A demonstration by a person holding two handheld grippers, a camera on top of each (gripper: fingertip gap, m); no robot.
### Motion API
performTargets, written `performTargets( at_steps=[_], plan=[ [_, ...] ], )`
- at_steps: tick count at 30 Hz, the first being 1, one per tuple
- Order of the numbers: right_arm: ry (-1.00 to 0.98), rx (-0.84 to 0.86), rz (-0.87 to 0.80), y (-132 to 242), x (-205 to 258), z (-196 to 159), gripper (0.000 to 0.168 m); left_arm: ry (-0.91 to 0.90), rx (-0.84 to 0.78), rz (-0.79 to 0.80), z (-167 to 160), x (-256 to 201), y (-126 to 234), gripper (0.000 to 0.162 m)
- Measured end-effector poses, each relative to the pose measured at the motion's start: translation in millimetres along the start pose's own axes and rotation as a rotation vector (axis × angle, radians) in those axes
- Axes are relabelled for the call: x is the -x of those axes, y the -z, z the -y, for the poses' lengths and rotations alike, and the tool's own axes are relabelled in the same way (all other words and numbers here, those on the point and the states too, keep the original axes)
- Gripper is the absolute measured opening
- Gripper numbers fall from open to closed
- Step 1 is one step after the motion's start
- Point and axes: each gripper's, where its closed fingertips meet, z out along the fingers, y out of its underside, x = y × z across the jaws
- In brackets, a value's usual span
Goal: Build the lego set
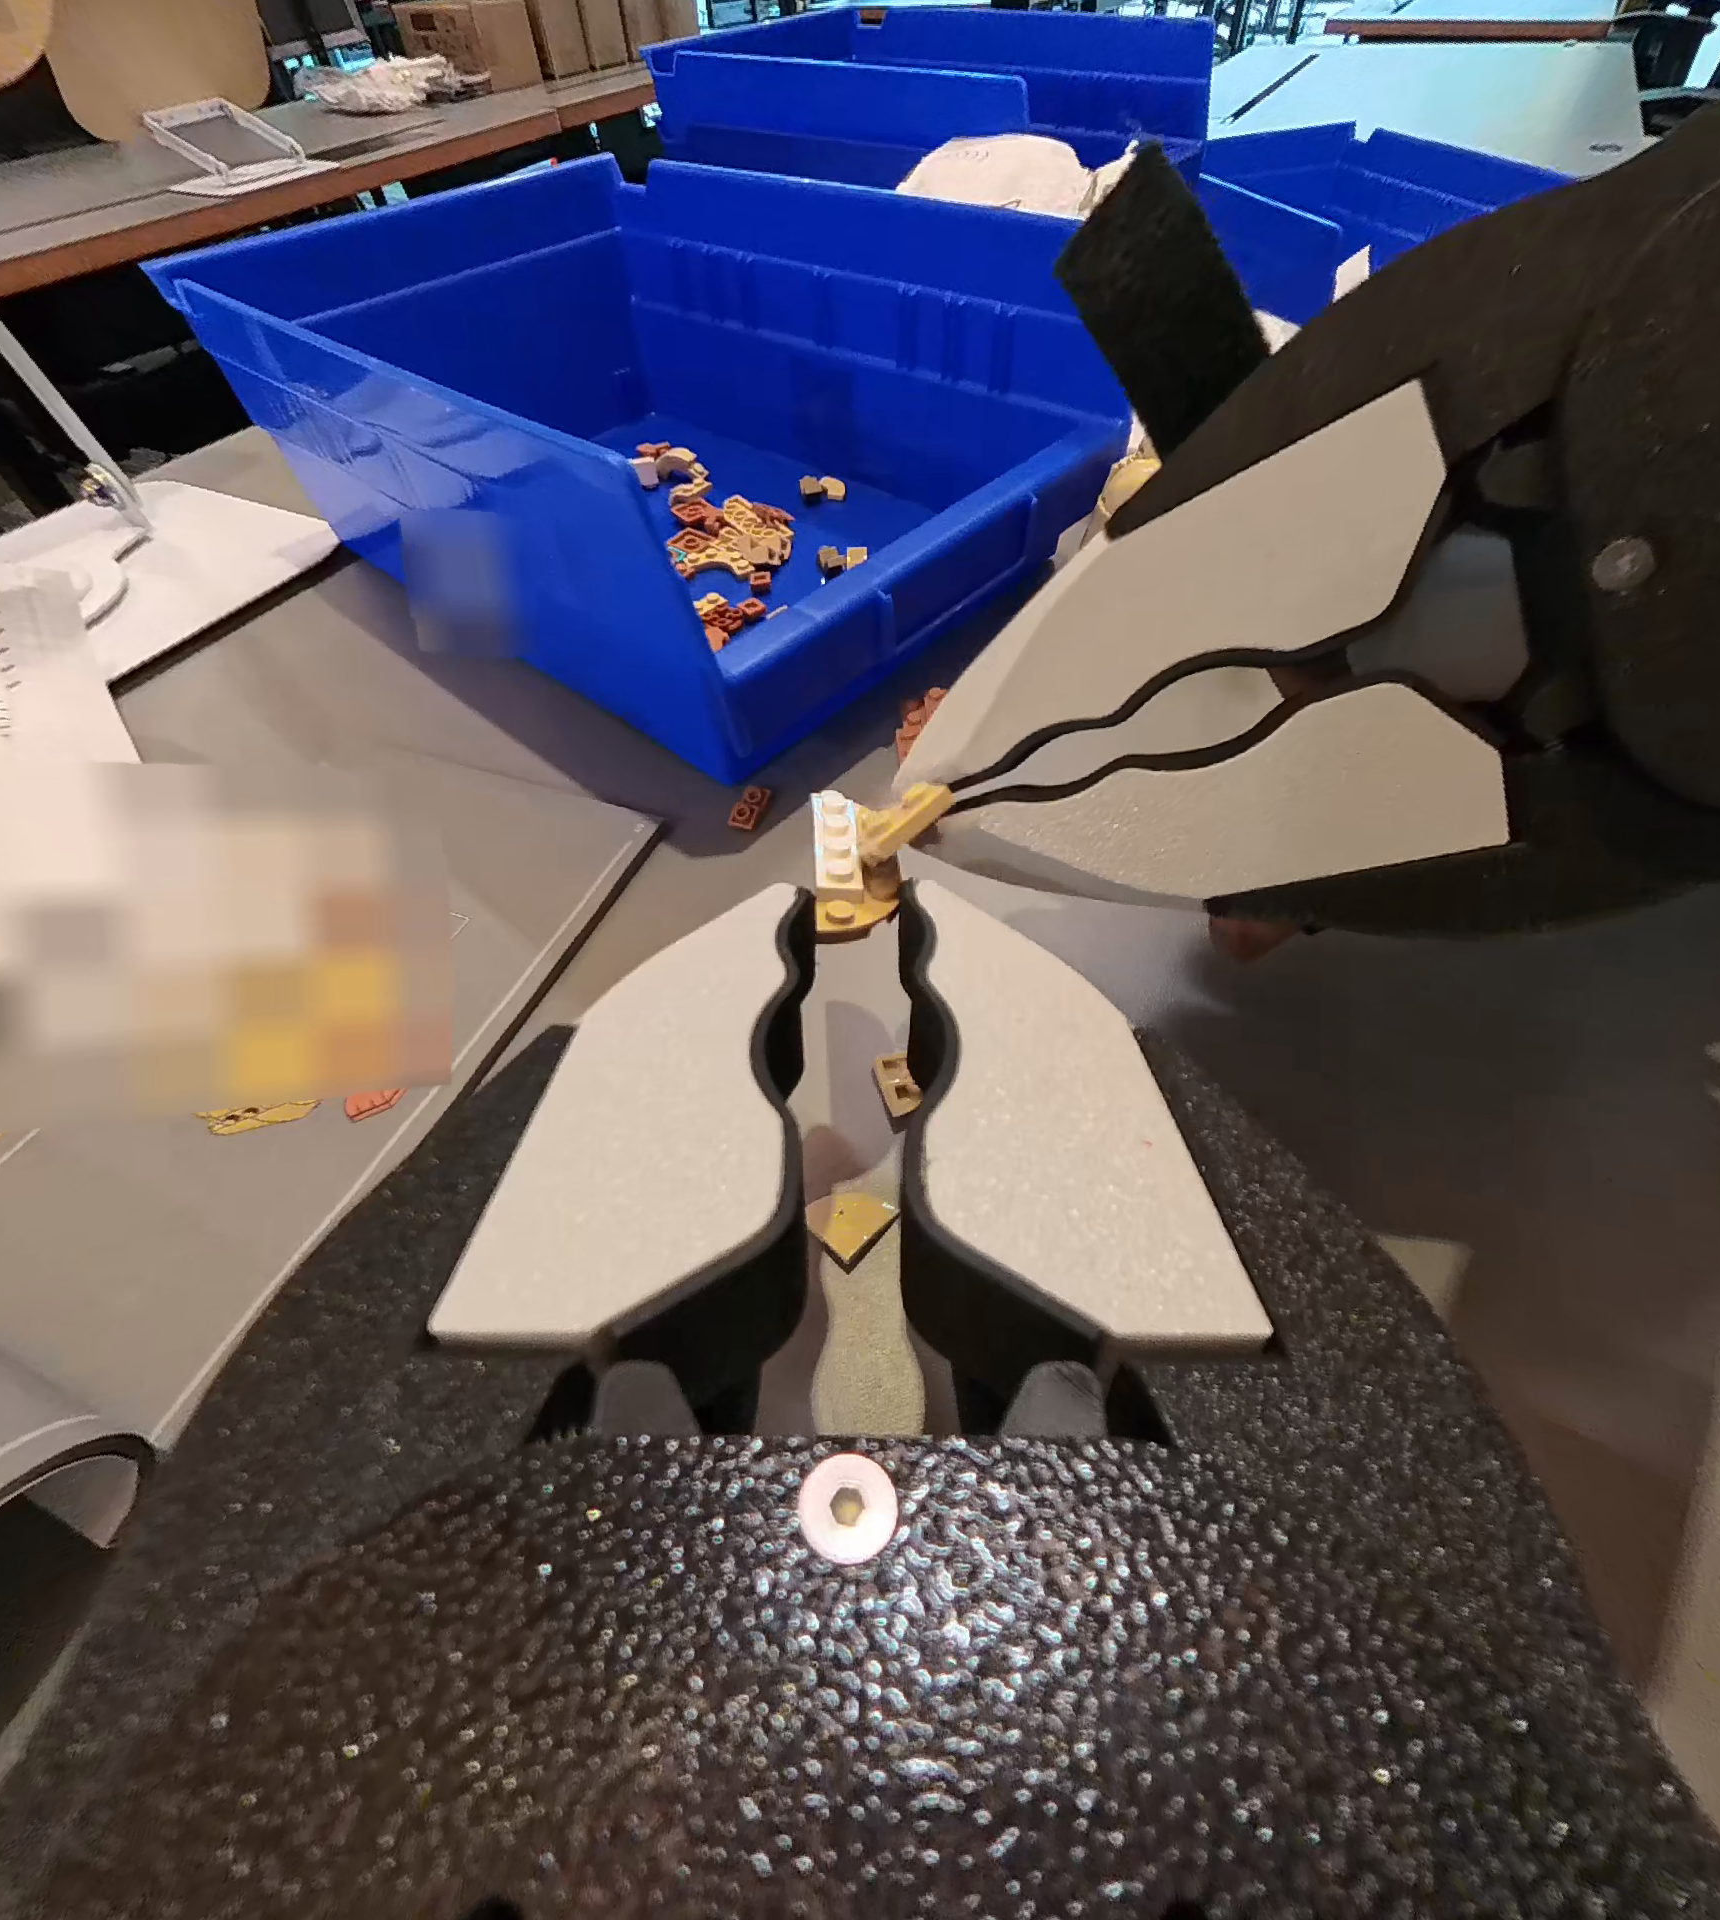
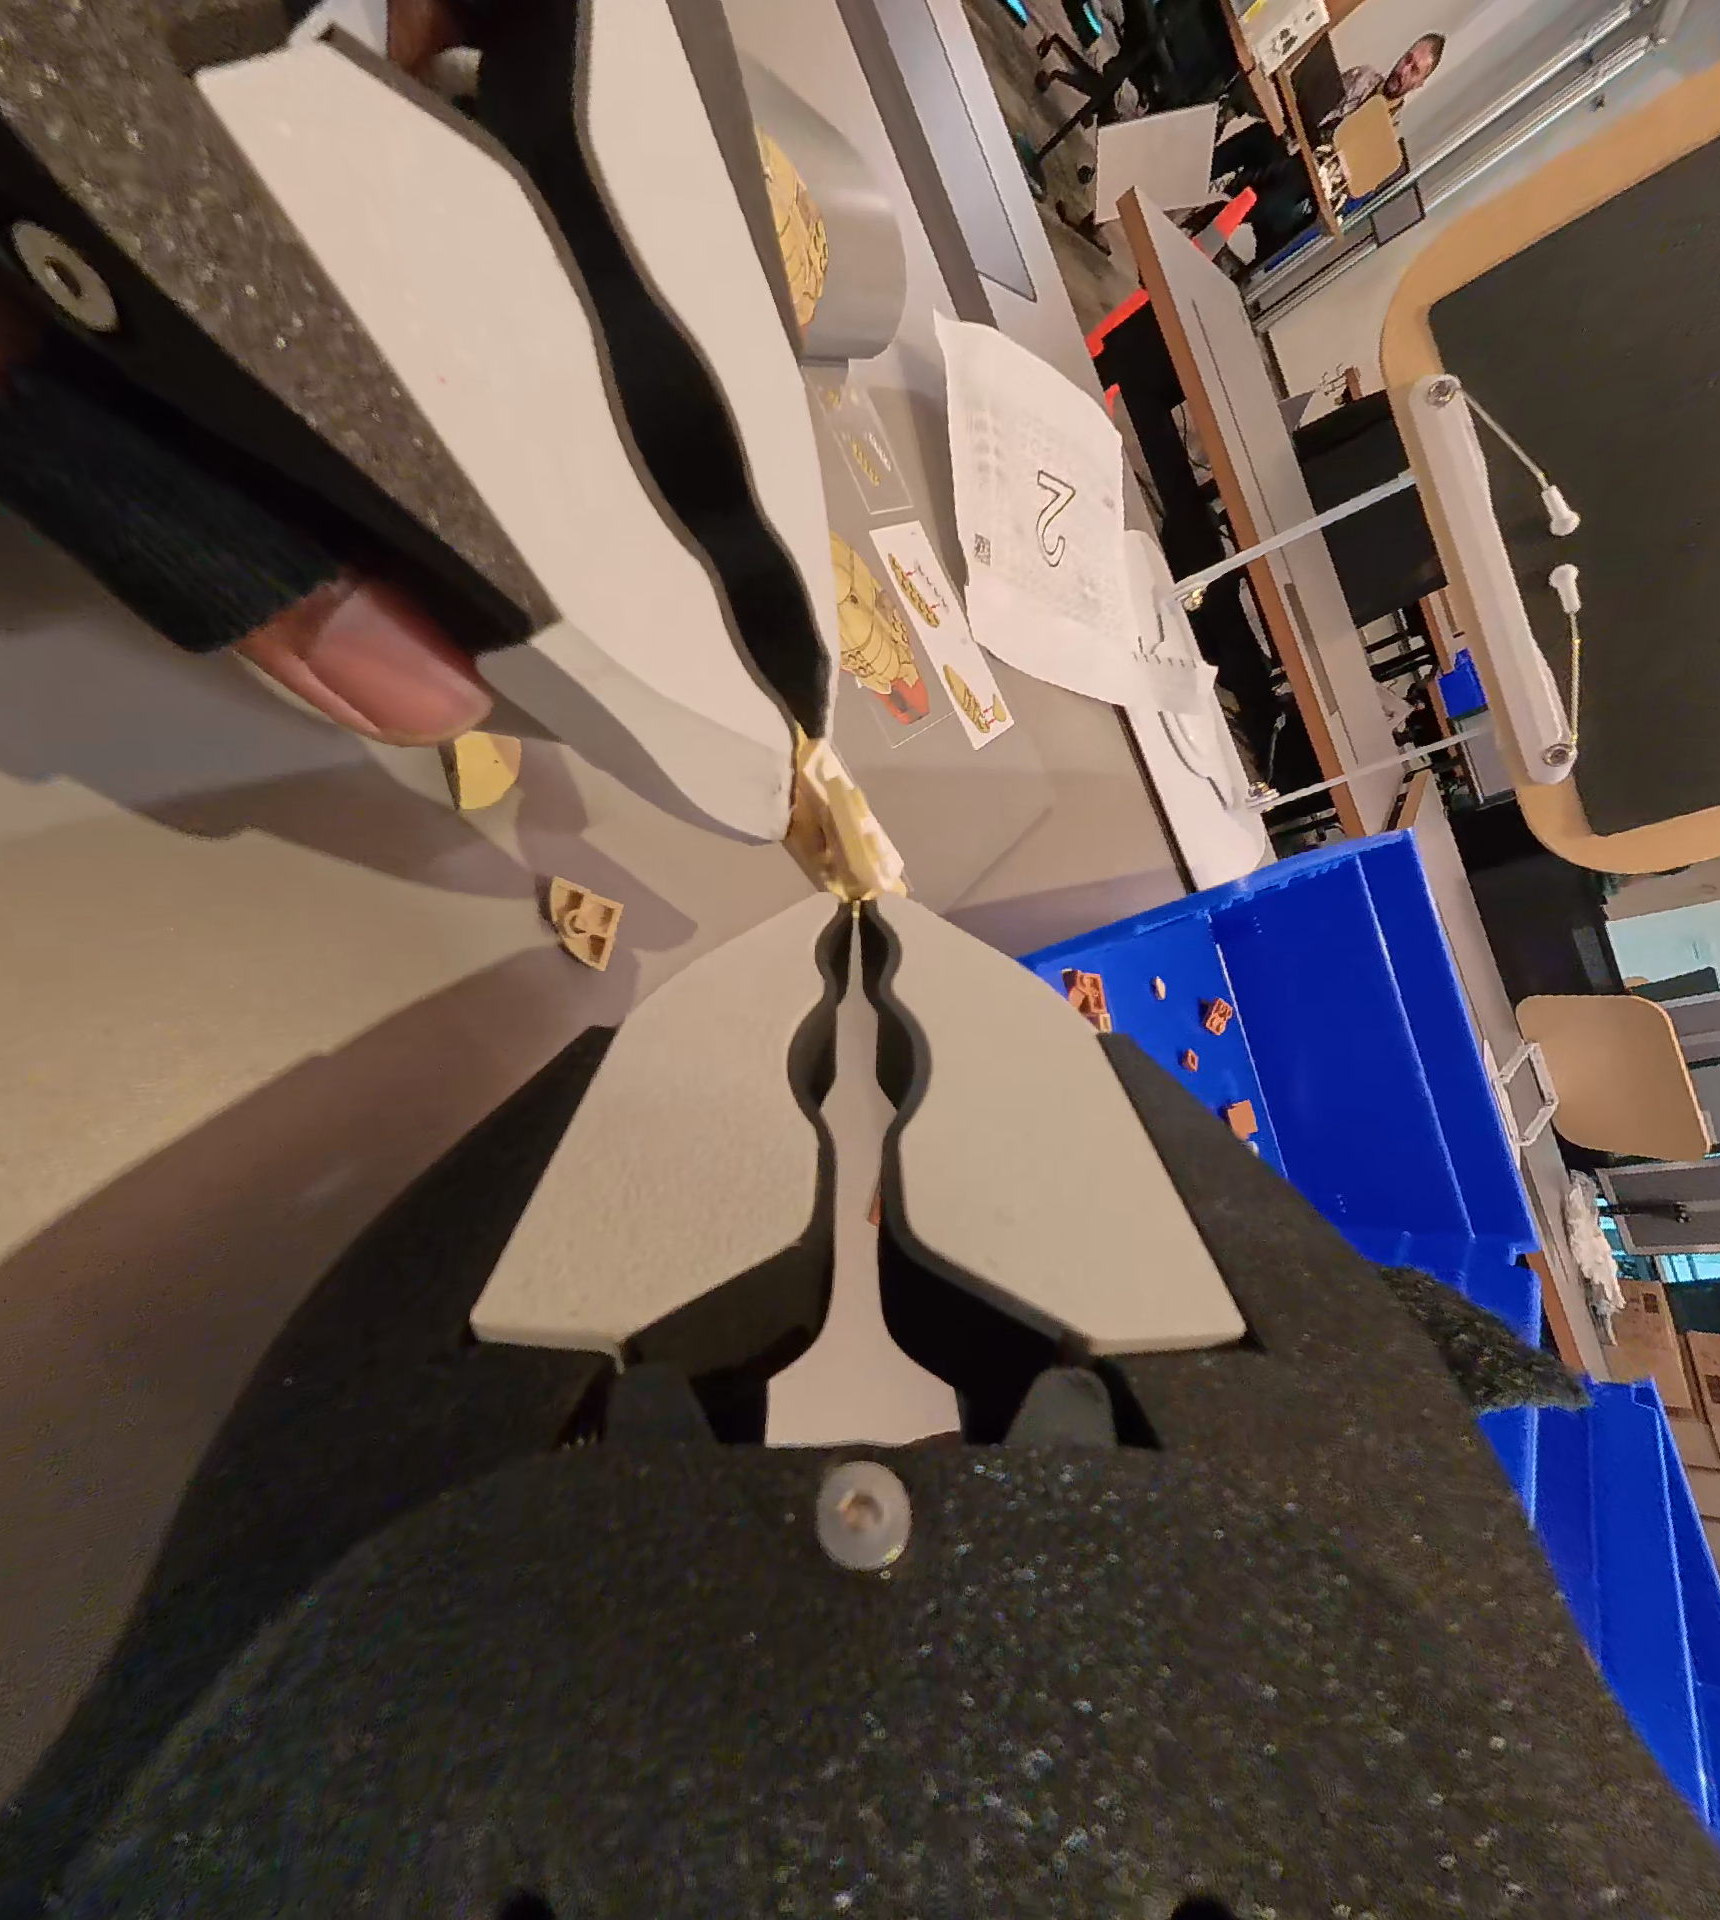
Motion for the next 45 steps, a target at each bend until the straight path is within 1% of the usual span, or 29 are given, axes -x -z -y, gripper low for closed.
performTargets(
  at_steps=[4, 12, 22, 28, 30, 32, 37, 39, 42, 45],
  plan=[
    [0.003, -0.001, 0.001, -0.1, 0.9, 1.0, 0.003, 0.004, 0.003, -0.004, -0.3, -0.7, -0.4, 0.015],
    [0.021, -0.020, 0.003, 0.1, 1.6, 3.5, 0.015, 0.016, 0.009, -0.011, -1.0, -0.9, -0.6, 0.015],
    [0.157, -0.092, 0.042, 3.6, 12.4, 13.5, 0.018, 0.016, 0.015, -0.026, -1.7, -2.8, -0.8, 0.015],
    [0.122, -0.106, 0.090, 2.3, 12.0, 10.0, 0.017, 0.012, 0.024, -0.039, -2.9, -5.0, -1.3, 0.015],
    [0.092, -0.104, 0.100, 2.7, 8.5, 8.4, 0.017, 0.009, 0.024, -0.048, -2.9, -6.1, -1.2, 0.015],
    [0.010, -0.109, 0.153, 4.4, 6.2, 7.0, 0.017, -0.024, 0.009, -0.053, -1.2, -7.2, -0.4, 0.015],
    [-0.354, -0.113, 0.399, 11.2, 3.6, 3.5, 0.017, -0.207, -0.048, -0.024, 5.9, -7.7, 3.7, 0.015],
    [-0.464, -0.104, 0.455, 12.1, 1.7, 3.1, 0.017, -0.259, -0.060, -0.007, 8.0, -9.5, 3.1, 0.015],
    [-0.532, -0.085, 0.474, 13.6, -0.2, 4.0, 0.017, -0.272, -0.052, 0.008, 6.6, -13.0, -1.1, 0.015],
    [-0.537, -0.054, 0.460, 14.4, -1.5, 5.8, 0.017, -0.219, -0.041, 0.021, 5.4, -14.0, -5.1, 0.015]
  ],
)
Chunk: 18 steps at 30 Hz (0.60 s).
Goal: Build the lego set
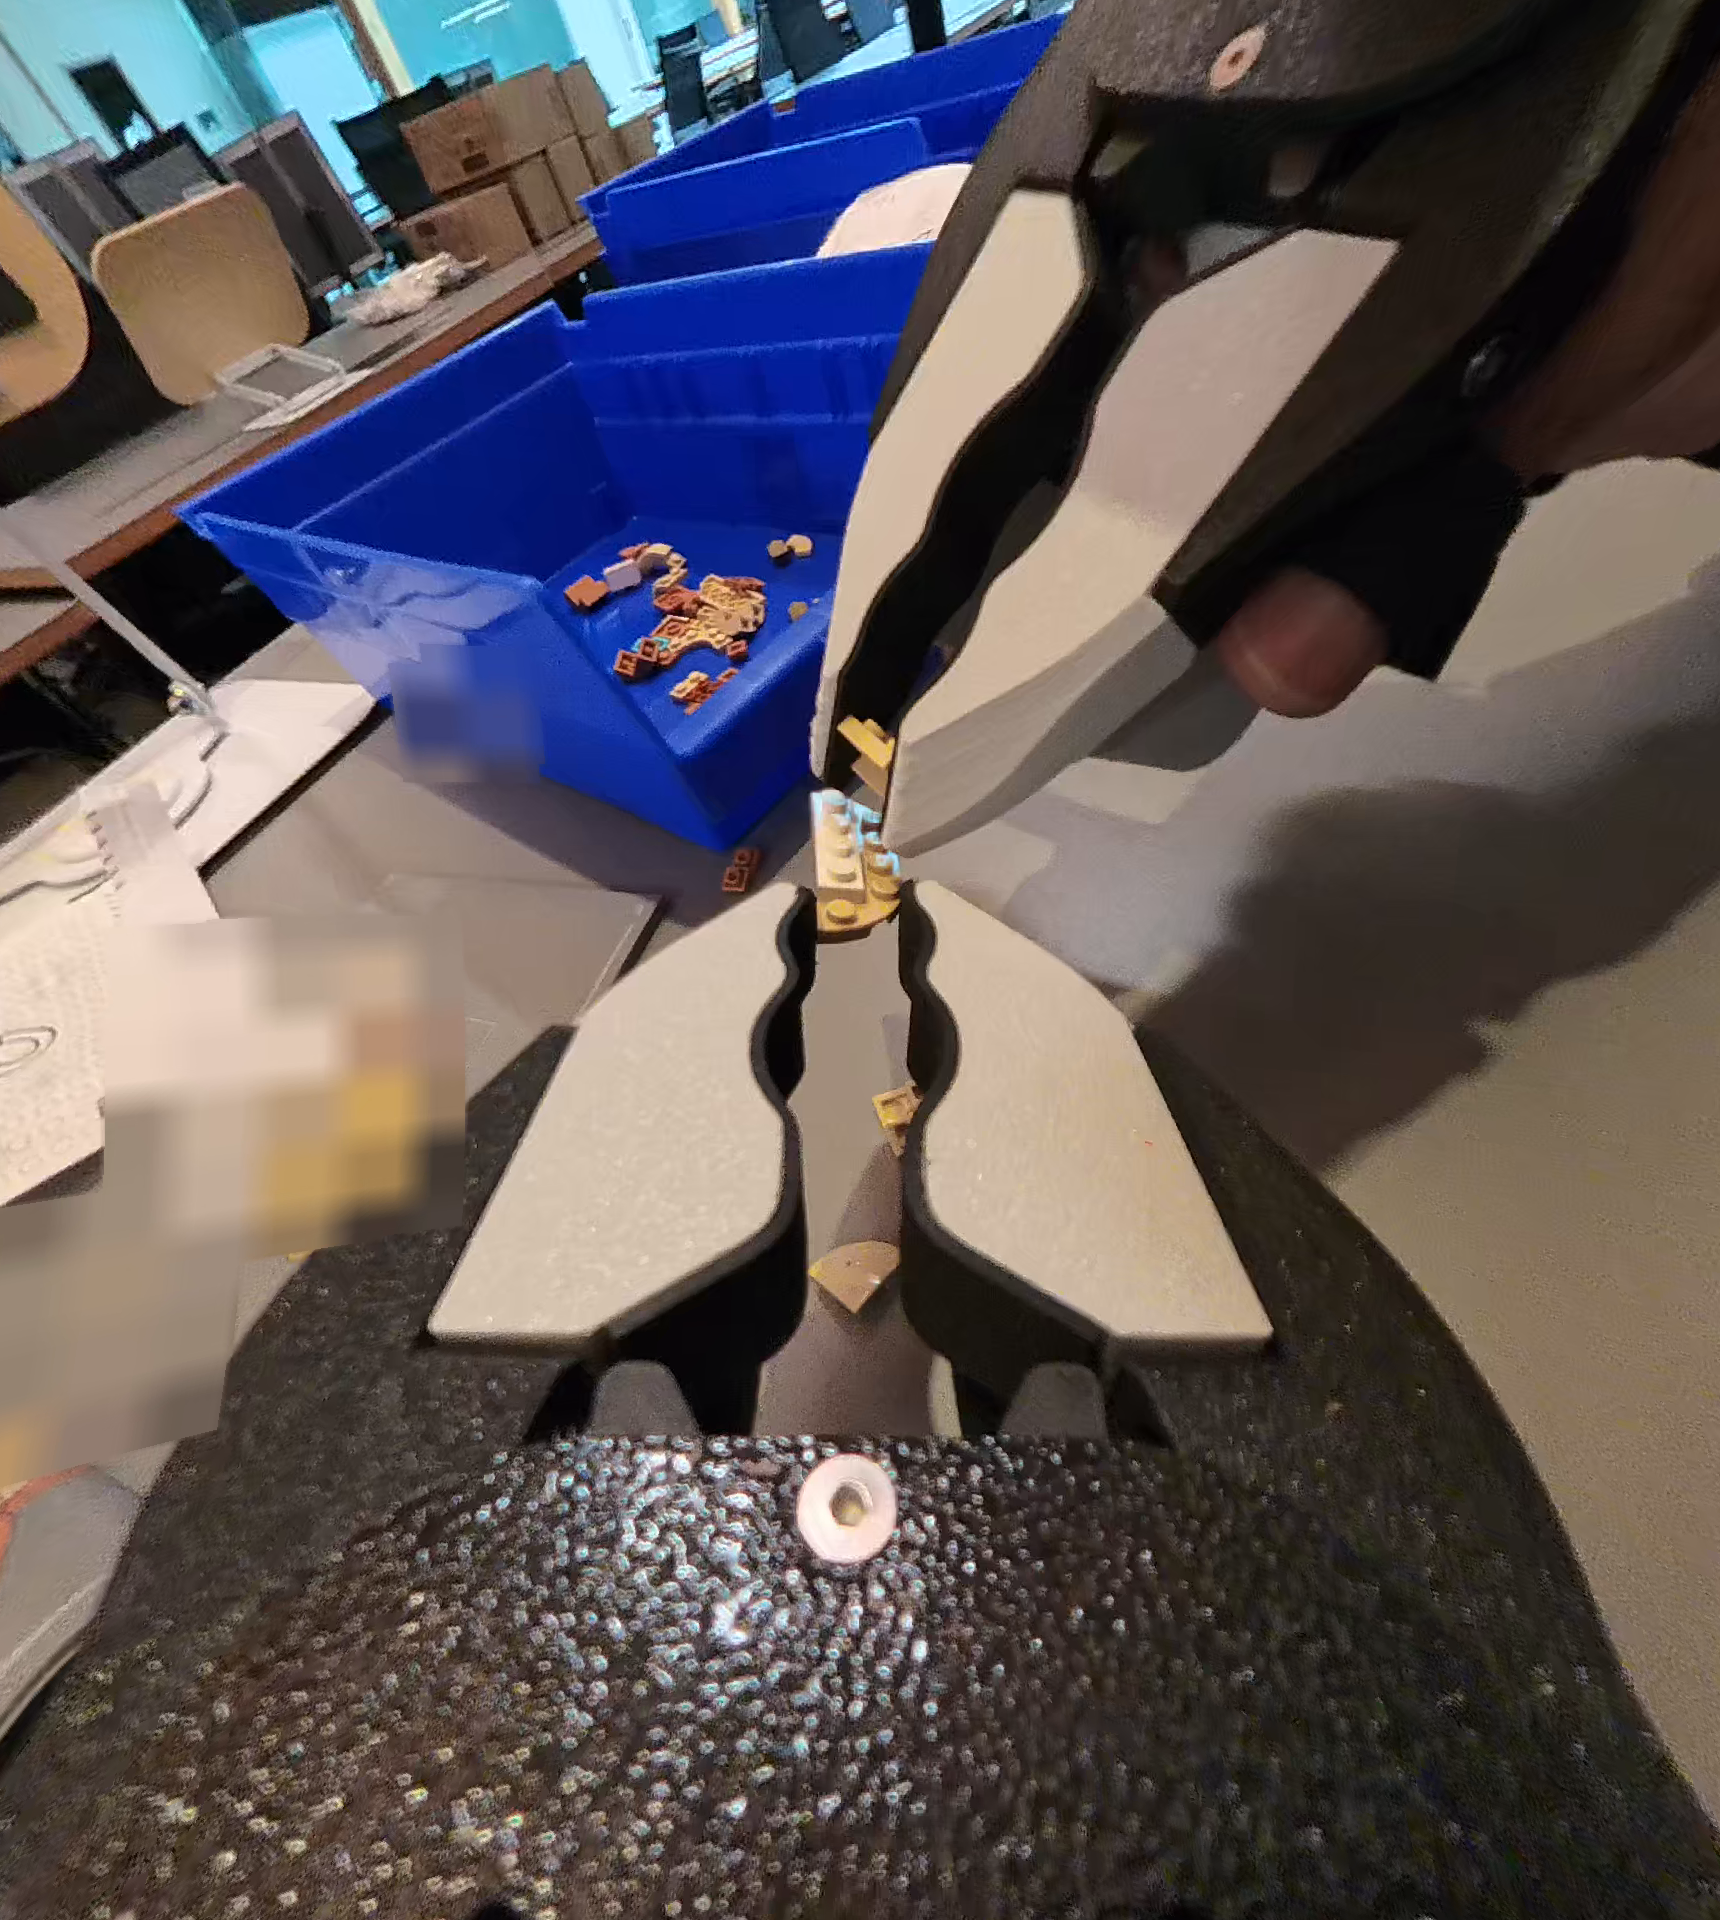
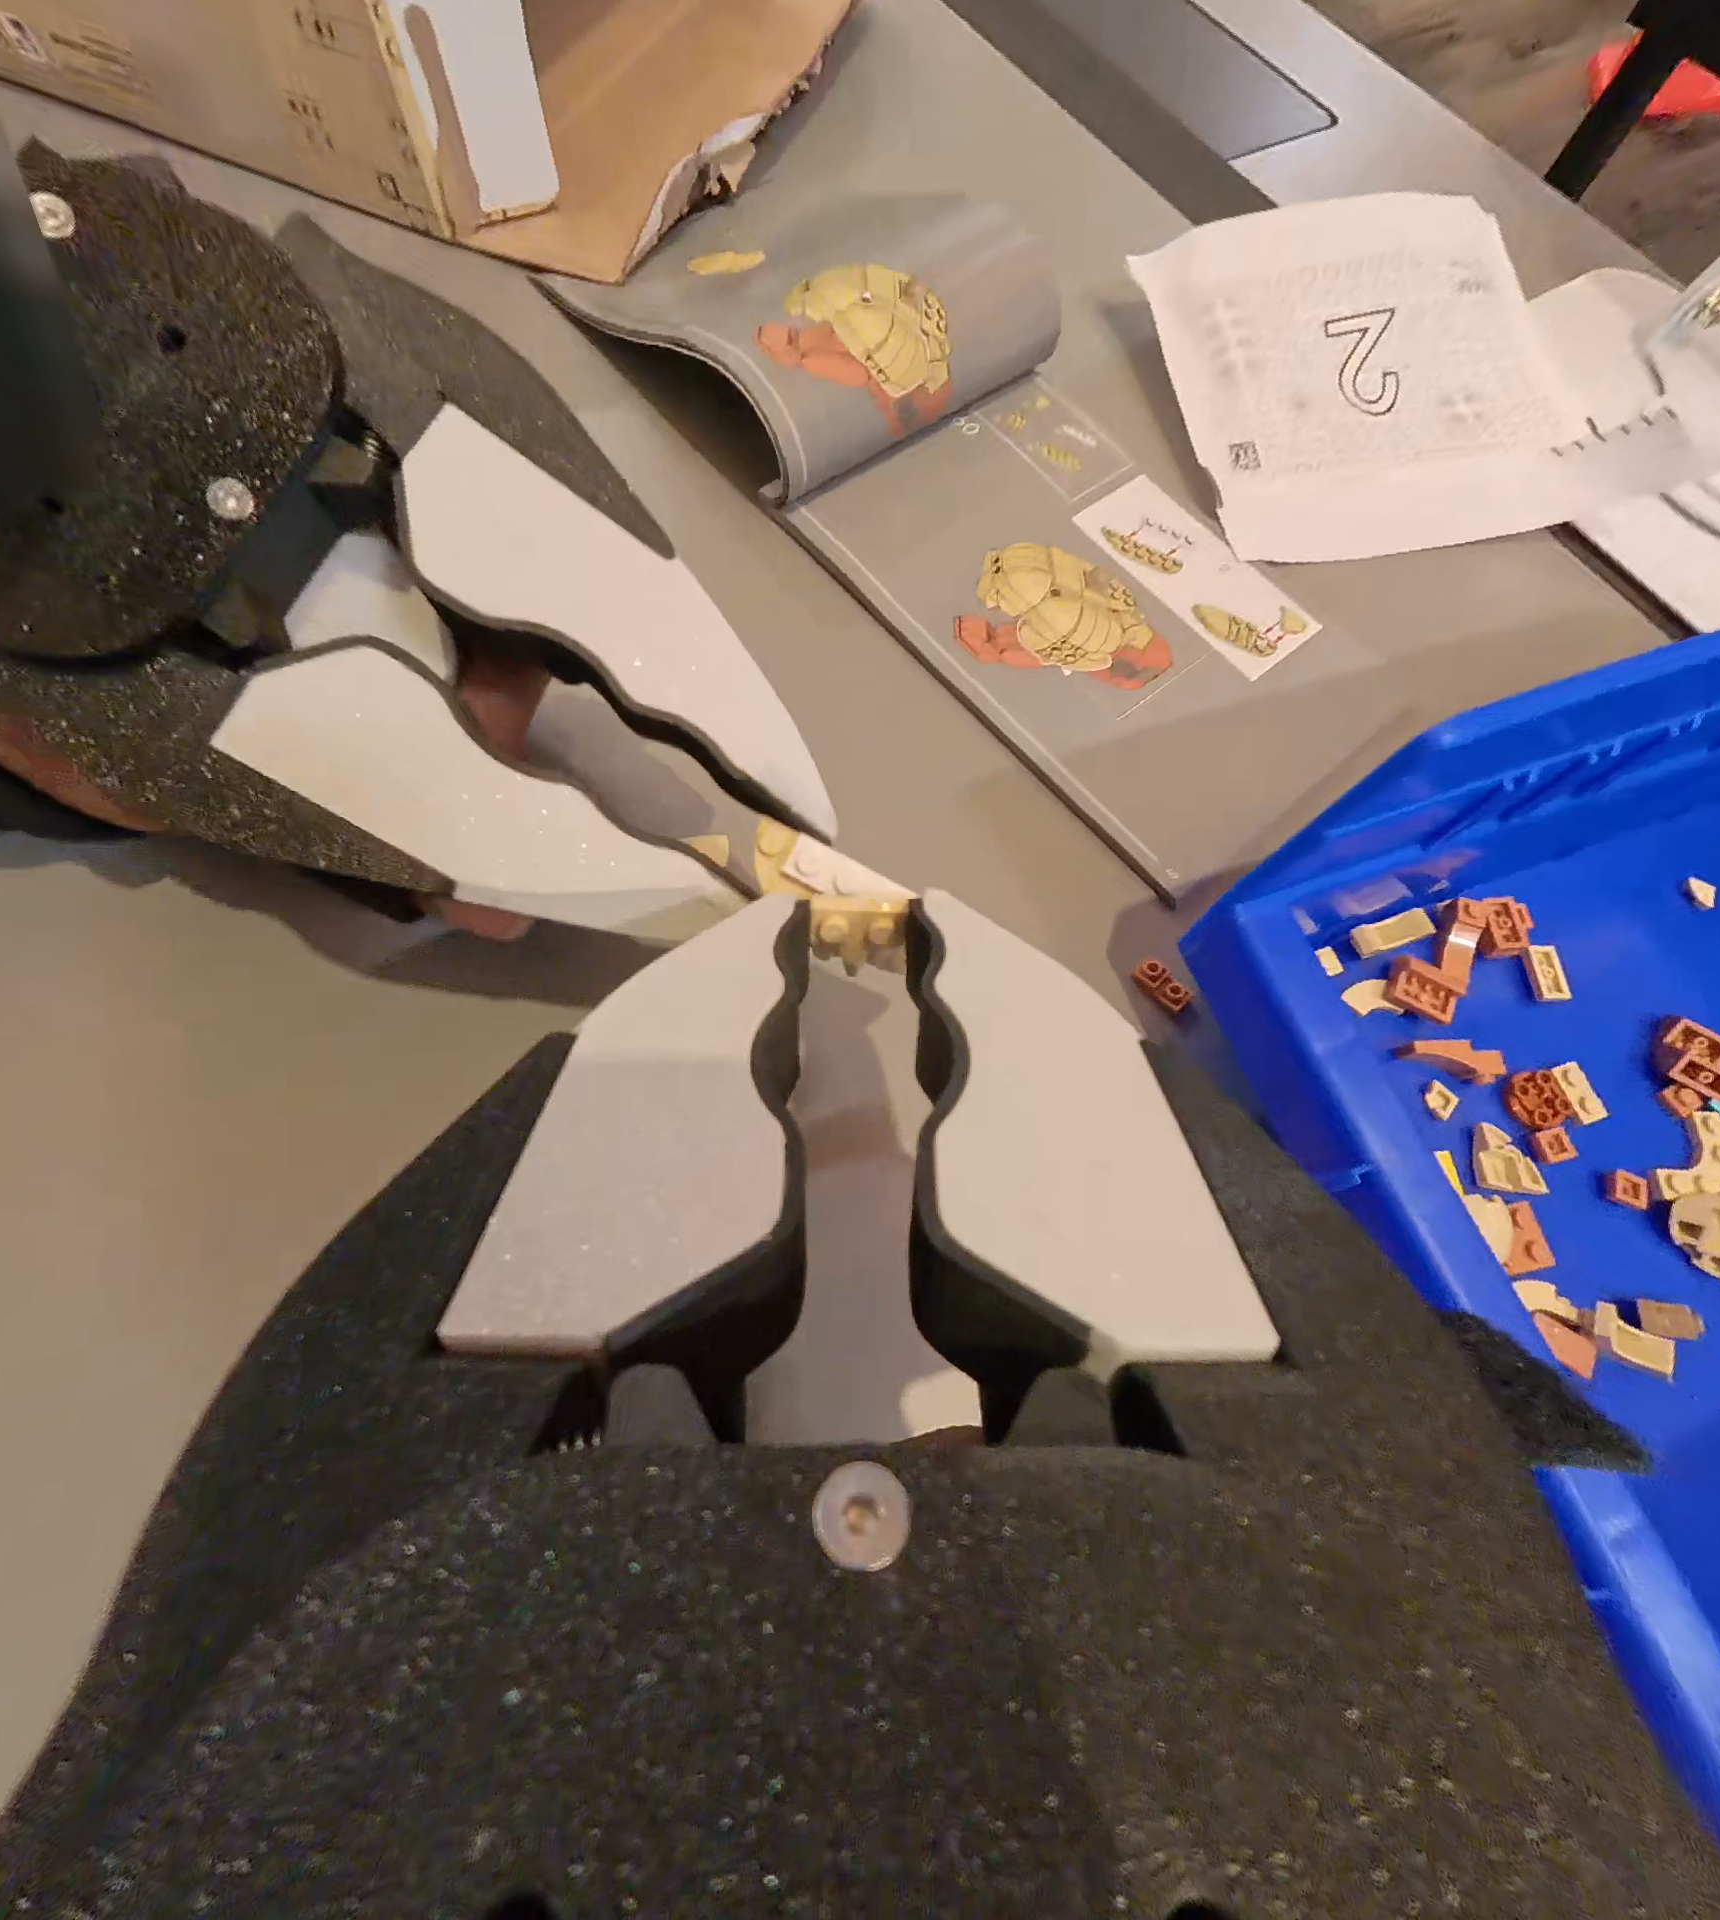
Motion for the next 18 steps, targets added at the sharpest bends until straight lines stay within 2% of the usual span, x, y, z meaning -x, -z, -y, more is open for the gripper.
performTargets(
  at_steps=[7, 13, 18],
  plan=[
    [0.020, 0.073, 0.029, 12.5, 2.8, 5.6, 0.017, 0.214, -0.014, 0.066, 7.5, 2.4, 3.8, 0.015],
    [0.107, 0.295, 0.138, 28.5, 11.7, -2.5, 0.017, 0.290, -0.068, 0.175, 29.0, -11.0, 14.1, 0.014],
    [0.174, 0.460, 0.185, 43.1, 13.5, -4.1, 0.017, 0.400, -0.120, 0.239, 28.7, -27.0, 14.3, 0.014]
  ],
)
